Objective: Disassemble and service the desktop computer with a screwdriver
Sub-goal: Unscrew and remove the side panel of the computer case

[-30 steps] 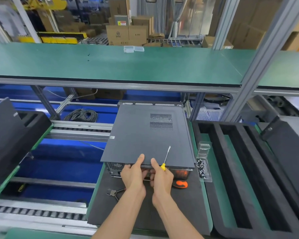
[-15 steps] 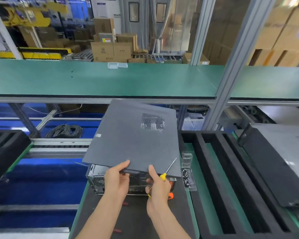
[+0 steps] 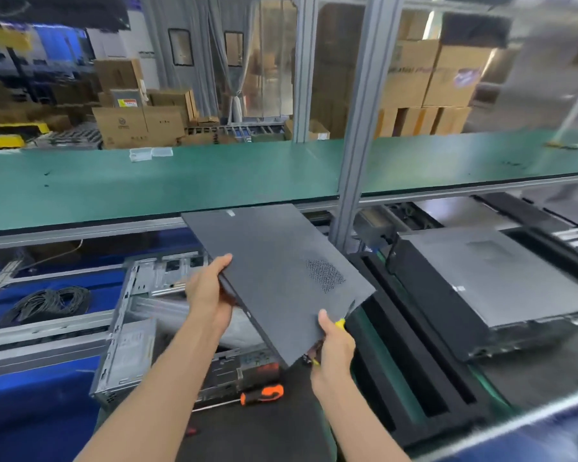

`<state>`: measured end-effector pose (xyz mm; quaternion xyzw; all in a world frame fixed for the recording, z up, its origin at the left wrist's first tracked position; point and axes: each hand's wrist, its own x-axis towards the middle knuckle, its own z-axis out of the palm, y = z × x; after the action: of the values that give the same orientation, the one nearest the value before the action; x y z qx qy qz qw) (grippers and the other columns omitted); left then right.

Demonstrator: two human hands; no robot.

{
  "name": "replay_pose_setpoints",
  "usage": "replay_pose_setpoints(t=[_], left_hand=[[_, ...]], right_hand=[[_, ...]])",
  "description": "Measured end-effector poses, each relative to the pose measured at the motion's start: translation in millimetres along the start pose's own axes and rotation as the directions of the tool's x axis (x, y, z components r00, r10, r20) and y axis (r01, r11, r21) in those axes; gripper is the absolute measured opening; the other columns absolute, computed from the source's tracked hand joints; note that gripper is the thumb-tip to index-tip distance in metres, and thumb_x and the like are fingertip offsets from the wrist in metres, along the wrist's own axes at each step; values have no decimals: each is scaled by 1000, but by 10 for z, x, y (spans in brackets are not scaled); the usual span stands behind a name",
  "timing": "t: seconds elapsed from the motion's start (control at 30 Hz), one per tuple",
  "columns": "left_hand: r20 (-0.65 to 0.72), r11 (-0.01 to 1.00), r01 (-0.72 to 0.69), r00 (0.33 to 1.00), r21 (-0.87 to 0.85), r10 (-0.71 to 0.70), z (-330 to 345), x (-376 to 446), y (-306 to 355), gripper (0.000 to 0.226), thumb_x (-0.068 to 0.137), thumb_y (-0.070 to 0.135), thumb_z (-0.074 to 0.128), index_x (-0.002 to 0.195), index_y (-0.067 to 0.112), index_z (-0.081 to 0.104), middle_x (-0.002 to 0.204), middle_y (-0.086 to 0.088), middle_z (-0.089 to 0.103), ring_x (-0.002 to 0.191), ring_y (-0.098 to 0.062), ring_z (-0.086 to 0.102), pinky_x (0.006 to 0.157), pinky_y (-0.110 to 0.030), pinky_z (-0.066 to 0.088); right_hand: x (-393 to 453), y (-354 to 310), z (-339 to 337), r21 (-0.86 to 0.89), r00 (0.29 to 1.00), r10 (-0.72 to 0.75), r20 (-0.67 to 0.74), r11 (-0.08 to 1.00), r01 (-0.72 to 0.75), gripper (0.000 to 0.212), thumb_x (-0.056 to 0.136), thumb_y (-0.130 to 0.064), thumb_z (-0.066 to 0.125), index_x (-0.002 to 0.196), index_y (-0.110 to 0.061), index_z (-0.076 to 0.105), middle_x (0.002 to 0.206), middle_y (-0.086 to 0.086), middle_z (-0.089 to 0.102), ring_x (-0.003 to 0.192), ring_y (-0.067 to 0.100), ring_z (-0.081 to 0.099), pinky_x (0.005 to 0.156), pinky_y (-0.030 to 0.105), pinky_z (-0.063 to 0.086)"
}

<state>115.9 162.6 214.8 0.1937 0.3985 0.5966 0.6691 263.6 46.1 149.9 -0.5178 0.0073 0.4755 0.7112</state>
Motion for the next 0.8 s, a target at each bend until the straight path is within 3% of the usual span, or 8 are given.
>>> replay_pose_setpoints(t=[0.07,0.23,0.4,0.53,0.7,0.8], left_hand=[[11,998,19,1000,62,-19,193,-39,-204,20,85,1,69,105,6,67,102,-13,73,89,-29,68,80,-42,57],[139,978,41,988,205,-70,677,-185,-778,27,80,-18,58,87,7,66,76,-6,73,65,-19,67,60,-29,57],[173,952,89,974,294,-145,1005,-155,-1204,23,81,-17,60,89,4,68,82,-9,73,70,-20,67,63,-27,59],[199,933,97,964,347,-174,1209,-91,-1494,20,80,-15,65,89,2,69,79,-6,75,73,-17,70,62,-26,58],[254,908,119,938,403,-236,1390,23,-1841,20,81,-13,67,96,0,71,94,-12,75,84,-21,71,65,-28,57],[272,899,139,924,416,-269,1470,62,-2017,19,83,-12,68,97,0,71,95,-12,75,84,-21,72,65,-29,58]], right_hand=[[87,-102,-111,49,998,14,-58,999,-11,10,90,-11,73,99,-9,69,84,2,77,71,22,70,59,32,51],[248,-338,-434,180,977,41,-210,984,-3,11,89,-5,72,90,-7,62,80,5,74,52,15,65,41,22,43],[413,-540,-770,194,957,59,-283,981,-4,12,90,-5,72,86,-7,60,78,8,71,60,21,61,48,27,41],[575,-627,-1009,210,947,88,-310,978,-22,15,90,-7,72,85,-7,58,63,4,64,49,16,54,38,22,37],[787,-727,-1249,190,934,94,-344,981,-29,14,91,-10,72,87,-7,59,67,7,63,49,16,51,38,23,34],[909,-790,-1371,174,929,93,-358,984,-32,16,91,-11,73,87,-7,57,60,4,59,47,14,49,37,24,32]])
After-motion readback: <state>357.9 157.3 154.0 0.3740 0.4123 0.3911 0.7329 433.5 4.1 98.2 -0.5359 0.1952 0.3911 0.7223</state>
